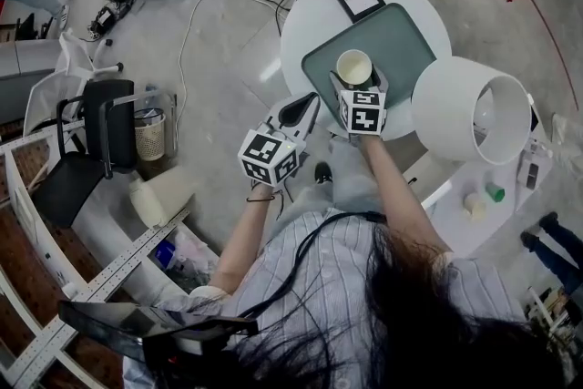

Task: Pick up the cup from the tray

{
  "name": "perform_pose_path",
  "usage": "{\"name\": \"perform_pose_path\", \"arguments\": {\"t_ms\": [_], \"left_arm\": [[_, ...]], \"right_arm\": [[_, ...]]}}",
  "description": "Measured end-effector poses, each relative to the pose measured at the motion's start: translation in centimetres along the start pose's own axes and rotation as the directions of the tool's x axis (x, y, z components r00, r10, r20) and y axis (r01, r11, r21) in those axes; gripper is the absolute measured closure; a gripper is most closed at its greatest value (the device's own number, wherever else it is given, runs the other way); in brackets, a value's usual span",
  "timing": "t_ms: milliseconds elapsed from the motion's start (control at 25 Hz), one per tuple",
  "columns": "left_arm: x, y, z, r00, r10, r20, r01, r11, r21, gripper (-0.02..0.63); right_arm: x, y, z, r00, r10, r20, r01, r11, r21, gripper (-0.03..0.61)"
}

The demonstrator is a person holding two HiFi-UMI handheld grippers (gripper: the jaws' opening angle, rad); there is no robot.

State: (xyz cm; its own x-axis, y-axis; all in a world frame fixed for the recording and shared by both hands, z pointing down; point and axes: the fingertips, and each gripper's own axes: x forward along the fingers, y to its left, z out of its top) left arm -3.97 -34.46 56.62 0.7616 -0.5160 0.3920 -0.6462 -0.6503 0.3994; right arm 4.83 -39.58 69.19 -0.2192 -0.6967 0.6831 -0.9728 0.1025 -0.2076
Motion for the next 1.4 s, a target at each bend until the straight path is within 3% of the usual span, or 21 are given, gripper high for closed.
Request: {"name": "perform_pose_path", "arguments": {"t_ms": [760, 1400], "left_arm": [[-0.4, 0.7, -0.7, 0.999, 0.039, -0.004, -0.039, 0.999, -0.033, 0.598], [-3.3, 0.1, -0.1, 0.996, 0.081, 0.046, -0.08, 0.997, -0.021, 0.598]], "right_arm": [[1.4, -0.4, -0.2, 1.0, -0.019, -0.007, 0.019, 1.0, -0.012, 0.167], [-2.8, 1.0, 0.0, 0.995, 0.098, 0.0, -0.098, 0.995, -0.032, 0.167]]}}
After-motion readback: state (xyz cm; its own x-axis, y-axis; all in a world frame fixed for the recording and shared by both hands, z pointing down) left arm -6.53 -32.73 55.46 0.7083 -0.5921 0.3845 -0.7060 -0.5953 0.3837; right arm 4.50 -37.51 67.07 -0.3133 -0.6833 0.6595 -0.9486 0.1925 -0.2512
